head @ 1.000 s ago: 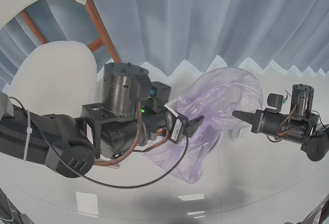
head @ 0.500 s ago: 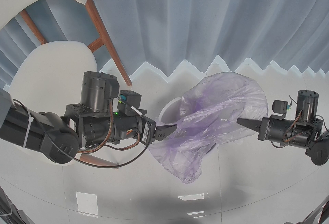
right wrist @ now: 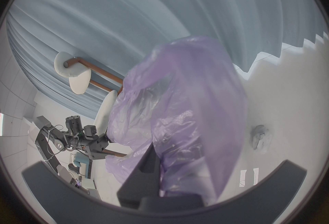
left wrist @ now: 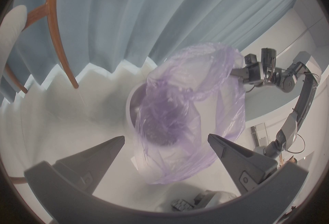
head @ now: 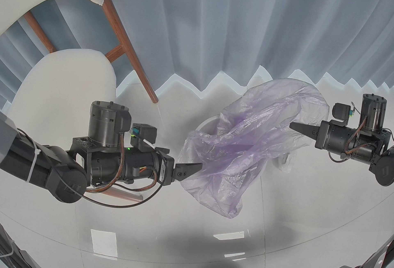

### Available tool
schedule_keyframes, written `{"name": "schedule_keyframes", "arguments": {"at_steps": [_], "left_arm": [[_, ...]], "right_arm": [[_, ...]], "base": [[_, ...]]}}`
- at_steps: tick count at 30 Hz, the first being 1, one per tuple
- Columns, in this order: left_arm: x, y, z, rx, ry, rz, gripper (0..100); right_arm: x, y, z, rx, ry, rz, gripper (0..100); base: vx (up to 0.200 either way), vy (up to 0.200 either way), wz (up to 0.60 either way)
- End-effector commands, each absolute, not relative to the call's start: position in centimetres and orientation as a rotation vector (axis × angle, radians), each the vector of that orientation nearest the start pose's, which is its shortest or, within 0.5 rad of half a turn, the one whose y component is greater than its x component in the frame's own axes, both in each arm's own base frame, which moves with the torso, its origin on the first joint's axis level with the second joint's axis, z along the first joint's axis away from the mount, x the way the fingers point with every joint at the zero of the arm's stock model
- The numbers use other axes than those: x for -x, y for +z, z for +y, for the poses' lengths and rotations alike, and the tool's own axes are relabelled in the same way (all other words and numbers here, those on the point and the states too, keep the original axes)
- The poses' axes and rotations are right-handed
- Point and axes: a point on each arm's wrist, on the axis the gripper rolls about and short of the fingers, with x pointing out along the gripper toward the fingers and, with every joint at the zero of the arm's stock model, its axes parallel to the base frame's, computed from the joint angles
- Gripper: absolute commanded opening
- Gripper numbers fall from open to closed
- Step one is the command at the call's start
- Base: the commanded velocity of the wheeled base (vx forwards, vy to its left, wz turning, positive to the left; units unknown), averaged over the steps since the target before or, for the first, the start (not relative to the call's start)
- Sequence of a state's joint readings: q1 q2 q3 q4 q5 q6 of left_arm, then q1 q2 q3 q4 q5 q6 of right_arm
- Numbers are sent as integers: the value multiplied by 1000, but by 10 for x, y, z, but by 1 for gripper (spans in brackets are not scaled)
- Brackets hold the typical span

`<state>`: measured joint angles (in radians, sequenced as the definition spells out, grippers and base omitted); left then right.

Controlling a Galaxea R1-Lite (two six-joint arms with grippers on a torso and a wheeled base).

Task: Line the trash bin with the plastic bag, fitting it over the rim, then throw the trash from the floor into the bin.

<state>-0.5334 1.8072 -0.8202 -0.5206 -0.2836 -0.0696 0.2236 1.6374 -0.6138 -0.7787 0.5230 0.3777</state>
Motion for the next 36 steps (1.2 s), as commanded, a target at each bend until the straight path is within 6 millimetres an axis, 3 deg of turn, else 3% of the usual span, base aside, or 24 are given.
{"name": "schedule_keyframes", "arguments": {"at_steps": [1, 4, 6, 9, 15, 16, 22, 28, 36], "left_arm": [[-275, 169, -167, 48, -788, 379, 100], [-251, 190, -166, 120, -826, 362, 100], [-226, 192, -164, 153, -845, 410, 100], [-206, 180, -158, 153, -856, 493, 100], [-177, 144, -174, 95, -947, 633, 100], [-175, 136, -179, 79, -960, 663, 0], [-178, 105, -199, 44, -988, 738, 0], [-222, 50, -237, 69, -962, 684, 0], [-231, 37, -260, 243, -892, 685, 0]], "right_arm": [[-271, 167, 71, -395, 681, 375, 0], [-280, 163, 67, -400, 661, 380, 0], [-286, 160, 68, -400, 657, 388, 0], [-293, 159, 69, -400, 655, 388, 0], [-304, 156, 71, -399, 641, 388, 0], [-306, 156, 71, -398, 633, 385, 0], [-311, 160, 72, -397, 629, 368, 0], [-309, 161, 72, -394, 600, 358, 0], [-306, 170, 72, -390, 590, 329, 0]], "base": [[0, 0, 0], [0, 0, 0], [0, 0, 0], [0, 0, 0], [0, 0, 0], [0, 0, 0], [0, 0, 0], [0, 0, 0], [0, 0, 0]]}}
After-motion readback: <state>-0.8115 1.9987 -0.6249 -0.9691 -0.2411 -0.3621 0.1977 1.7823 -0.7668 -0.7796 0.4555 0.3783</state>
